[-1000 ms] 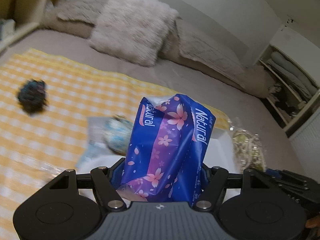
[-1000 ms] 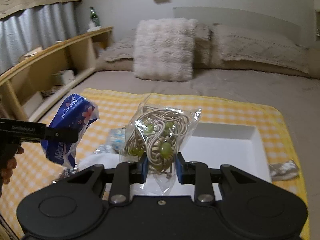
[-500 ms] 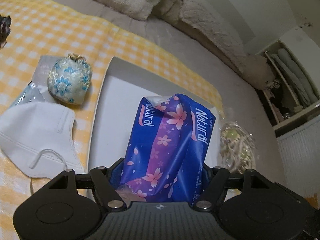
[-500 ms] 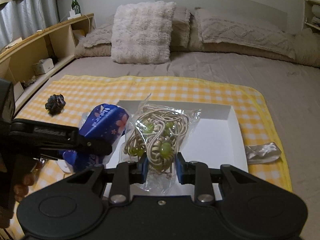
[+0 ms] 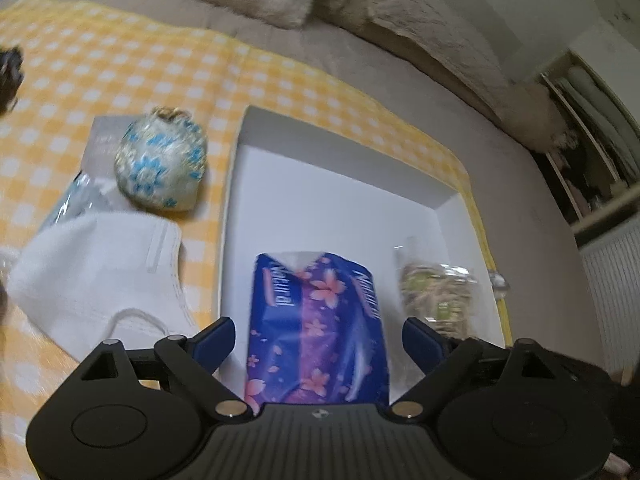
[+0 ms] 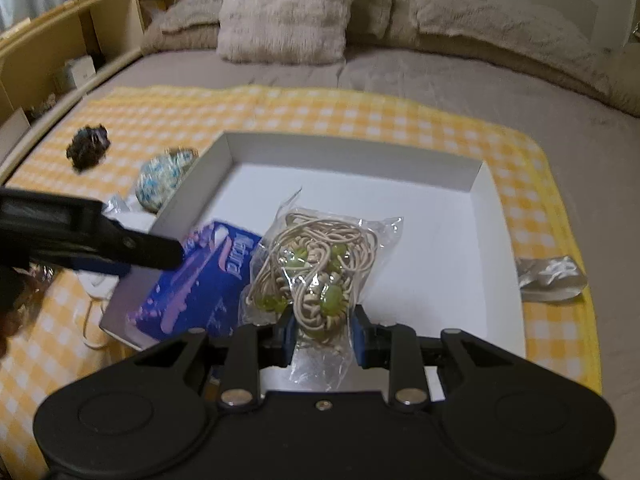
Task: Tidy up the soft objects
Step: 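Lower both items into the white box and open both tools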
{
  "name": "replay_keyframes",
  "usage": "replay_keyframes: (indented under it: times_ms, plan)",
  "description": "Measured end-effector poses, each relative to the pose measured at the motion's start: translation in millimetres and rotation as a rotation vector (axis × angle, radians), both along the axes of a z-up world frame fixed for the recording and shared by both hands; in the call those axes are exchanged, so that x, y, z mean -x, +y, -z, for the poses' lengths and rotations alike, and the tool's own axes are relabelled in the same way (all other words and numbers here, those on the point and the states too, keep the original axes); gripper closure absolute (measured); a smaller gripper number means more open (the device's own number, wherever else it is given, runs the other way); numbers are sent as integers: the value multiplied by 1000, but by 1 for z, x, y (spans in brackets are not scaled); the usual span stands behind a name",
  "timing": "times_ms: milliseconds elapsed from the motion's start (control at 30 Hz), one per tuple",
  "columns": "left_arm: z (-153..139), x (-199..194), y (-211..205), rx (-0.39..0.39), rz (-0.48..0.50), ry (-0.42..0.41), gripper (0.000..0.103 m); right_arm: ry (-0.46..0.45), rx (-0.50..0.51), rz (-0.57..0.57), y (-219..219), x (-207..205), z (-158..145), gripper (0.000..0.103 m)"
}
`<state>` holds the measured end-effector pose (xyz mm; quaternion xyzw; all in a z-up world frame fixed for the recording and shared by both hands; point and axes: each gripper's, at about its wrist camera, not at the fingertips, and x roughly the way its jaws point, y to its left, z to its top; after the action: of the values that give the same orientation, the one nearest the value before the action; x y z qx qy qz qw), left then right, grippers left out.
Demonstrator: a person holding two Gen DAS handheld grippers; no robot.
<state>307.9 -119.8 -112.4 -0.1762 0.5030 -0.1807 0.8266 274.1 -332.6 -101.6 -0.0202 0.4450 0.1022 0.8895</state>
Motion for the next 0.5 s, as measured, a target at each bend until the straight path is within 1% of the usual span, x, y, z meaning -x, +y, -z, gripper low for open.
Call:
replay_keyframes:
  times_ms: [33, 167, 267, 367, 433, 500]
  plan:
    - [-3, 1, -1, -2, 22, -9, 25, 16, 7, -4, 2, -1, 3, 75]
    - [-8, 5, -8, -6, 87, -12, 32, 63, 46, -27, 12, -5, 14, 75]
    - [-5, 7, -13, -55, 114, -4, 35, 63, 20, -64, 20, -8, 19, 75]
    - [0, 6, -13, -90, 117, 13, 35, 62, 6, -118, 35, -8, 19, 75]
    - [2, 6, -12, -115, 115, 14, 35, 56, 37, -132, 42, -8, 19, 75]
    - [4, 5, -10, -136, 114, 15, 36, 61, 54, -121, 41, -9, 18, 75]
